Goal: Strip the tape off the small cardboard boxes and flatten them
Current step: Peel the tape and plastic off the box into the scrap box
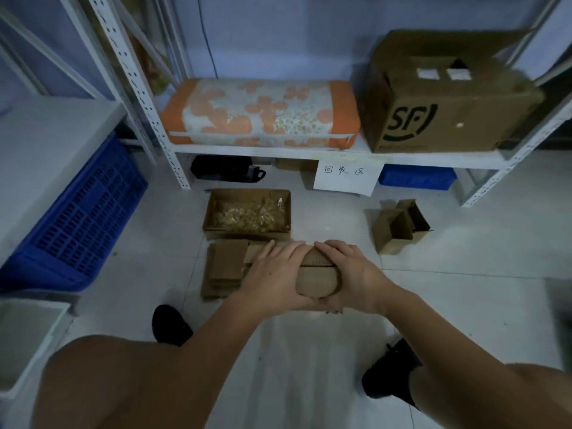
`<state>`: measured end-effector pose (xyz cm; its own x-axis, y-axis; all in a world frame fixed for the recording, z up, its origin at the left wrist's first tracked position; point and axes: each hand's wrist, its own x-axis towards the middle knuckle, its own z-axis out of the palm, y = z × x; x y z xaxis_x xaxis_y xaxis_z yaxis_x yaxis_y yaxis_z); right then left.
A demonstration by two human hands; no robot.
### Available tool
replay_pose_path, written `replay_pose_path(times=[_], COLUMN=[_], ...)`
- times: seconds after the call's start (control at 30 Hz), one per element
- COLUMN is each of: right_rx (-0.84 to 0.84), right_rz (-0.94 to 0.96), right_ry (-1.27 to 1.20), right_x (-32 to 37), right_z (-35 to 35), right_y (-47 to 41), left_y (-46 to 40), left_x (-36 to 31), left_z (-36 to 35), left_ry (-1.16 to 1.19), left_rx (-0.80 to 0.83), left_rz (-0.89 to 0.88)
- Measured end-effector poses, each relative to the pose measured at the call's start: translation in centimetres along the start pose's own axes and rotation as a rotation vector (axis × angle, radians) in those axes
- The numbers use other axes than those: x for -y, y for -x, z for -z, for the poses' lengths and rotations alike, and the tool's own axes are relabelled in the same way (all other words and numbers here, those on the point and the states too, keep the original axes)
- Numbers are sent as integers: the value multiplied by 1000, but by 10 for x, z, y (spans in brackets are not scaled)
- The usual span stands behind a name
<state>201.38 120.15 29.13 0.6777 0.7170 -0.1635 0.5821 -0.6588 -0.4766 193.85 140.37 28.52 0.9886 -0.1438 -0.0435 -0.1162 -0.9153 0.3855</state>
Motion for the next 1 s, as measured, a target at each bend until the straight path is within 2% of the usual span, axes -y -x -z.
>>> replay_pose_path(times=[0.17,0.37,0.5,0.63,0.77,1.0], right_rx=[-130,-257,-346,-347,-331,-338], right_rz=[-53,-72,-96,-110,-98,-15], right_ry=[-114,-166,-147,-154,-131,-158], right_x=[10,9,-7,-17,-18,-11], right_z=[15,24,31,34,33,32], right_y=[51,95,110,120,127,129], left_y=[41,76,92,99,99,94], left_x=[-30,-57,-68,-73,-77,-56], left_z=[7,8,-4,-10,19,41], left_ry=[-75,-5,-25,26,189,197], left_rx=[-196,-492,-557,-471,-219,49], left_rz=[-116,-247,-366,-368,-137,70])
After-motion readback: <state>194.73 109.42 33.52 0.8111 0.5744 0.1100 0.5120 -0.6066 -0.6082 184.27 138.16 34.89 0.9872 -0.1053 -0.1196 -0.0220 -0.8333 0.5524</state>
